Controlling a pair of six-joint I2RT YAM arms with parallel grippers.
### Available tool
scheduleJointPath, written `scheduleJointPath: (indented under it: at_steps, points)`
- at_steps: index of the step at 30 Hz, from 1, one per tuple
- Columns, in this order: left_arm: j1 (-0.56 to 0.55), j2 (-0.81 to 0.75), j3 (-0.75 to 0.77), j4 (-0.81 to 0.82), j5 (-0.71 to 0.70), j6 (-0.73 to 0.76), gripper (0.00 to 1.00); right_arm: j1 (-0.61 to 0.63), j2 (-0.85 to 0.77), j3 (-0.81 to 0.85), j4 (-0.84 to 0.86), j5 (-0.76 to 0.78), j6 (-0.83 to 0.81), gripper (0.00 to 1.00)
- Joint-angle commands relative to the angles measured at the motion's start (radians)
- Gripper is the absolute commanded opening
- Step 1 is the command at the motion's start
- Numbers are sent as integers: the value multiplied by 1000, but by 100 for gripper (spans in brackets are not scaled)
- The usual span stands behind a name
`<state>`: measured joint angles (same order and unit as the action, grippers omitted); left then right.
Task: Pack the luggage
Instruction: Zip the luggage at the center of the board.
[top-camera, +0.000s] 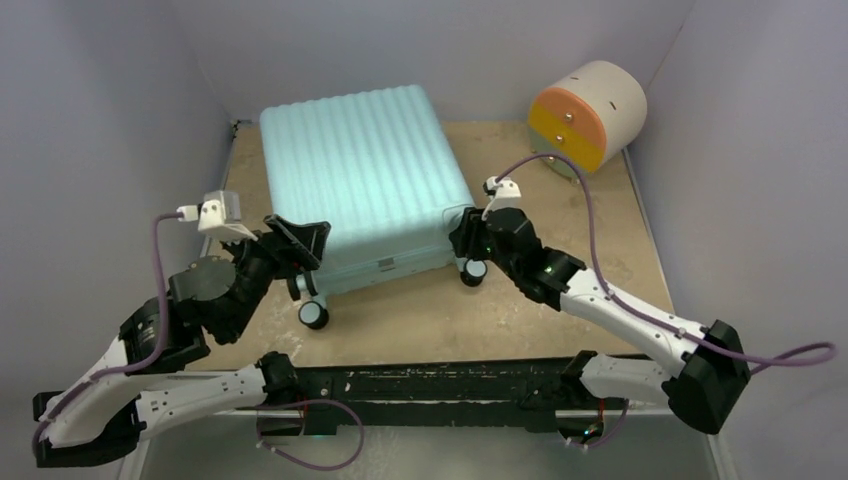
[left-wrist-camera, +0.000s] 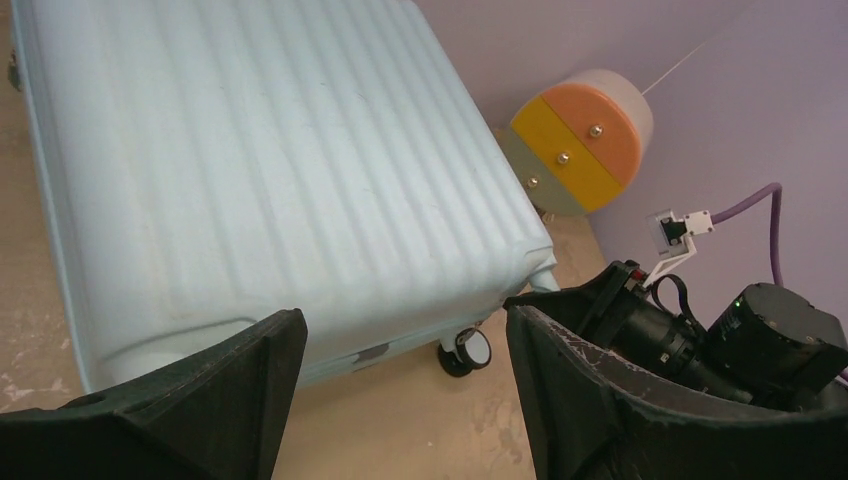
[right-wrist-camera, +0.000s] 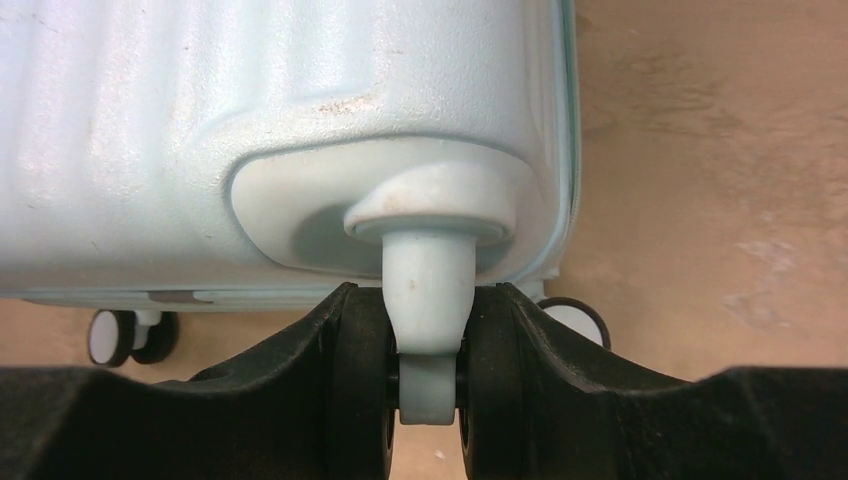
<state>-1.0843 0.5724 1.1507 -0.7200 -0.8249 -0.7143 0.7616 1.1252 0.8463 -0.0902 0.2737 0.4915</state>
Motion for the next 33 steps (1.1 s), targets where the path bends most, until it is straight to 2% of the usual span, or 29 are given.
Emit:
scheduleJointPath:
  at_steps: [1, 7, 11, 12, 16, 19, 21, 25, 29, 33]
  points:
    - [4, 85, 26, -4, 24, 1, 77, 98, 126, 34, 320, 78, 206, 0]
    - [3, 171, 73, -49, 83, -50, 77, 209, 277, 111, 431, 149, 258, 0]
    - [4, 183, 59, -44, 86, -89, 77, 244, 368, 177, 466, 147, 233, 0]
    - [4, 184, 50, -41, 87, -97, 77, 246, 374, 187, 452, 132, 217, 6]
    - [4, 178, 18, -40, 80, -125, 77, 246, 286, 115, 438, 137, 97, 46]
    - [4, 178, -12, -7, 81, -123, 77, 245, 172, -28, 510, 171, -28, 65]
    - [4, 181, -32, 24, 92, -98, 77, 245, 95, -163, 613, 172, -94, 68]
    - [3, 198, -91, 112, 100, -69, 77, 242, 28, -454, 1033, 142, -189, 75]
    - [3, 247, -132, 210, 146, -63, 77, 243, 78, -462, 1039, 118, -209, 78]
    - [4, 398, -69, 229, 142, -95, 78, 241, 62, -461, 997, 107, -217, 81]
